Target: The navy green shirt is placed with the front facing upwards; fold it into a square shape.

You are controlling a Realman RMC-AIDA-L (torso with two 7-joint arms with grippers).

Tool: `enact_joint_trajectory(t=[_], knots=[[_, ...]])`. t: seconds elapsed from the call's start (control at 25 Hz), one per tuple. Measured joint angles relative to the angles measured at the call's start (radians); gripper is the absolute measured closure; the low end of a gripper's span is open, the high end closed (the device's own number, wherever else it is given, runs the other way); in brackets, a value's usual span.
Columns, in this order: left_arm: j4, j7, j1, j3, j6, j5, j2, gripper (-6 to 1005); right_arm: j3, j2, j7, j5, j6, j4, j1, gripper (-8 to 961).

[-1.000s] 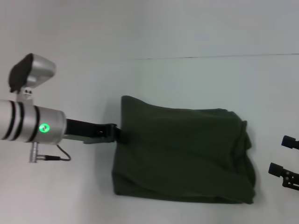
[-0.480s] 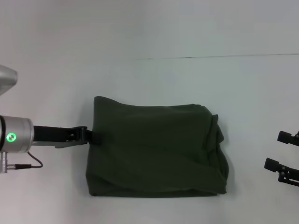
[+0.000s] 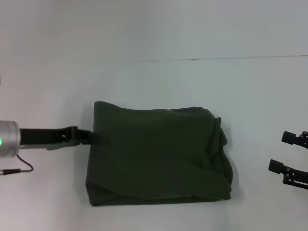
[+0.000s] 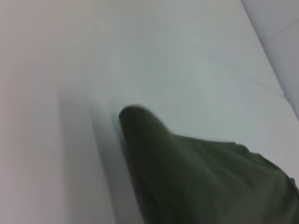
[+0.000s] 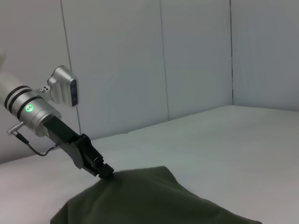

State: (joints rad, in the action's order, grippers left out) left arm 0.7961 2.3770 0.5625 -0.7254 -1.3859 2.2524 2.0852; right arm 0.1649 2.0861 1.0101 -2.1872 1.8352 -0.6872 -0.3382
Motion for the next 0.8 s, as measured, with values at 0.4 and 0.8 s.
enact_joint_trajectory(t=[0.4,0.8], knots=[[0.162,-0.479,-0.045,0.091,-0.028,-0.169,0.022,568,0.024,0.006,0.004,0.000,0.003,0.041,-0.078,74],[0.062,-0.978,0.002,0.094,-0.442,-0.203,-0.024,220,0.303,0.011,-0.047,0.001,-0.069,0.202,-0.206,57]])
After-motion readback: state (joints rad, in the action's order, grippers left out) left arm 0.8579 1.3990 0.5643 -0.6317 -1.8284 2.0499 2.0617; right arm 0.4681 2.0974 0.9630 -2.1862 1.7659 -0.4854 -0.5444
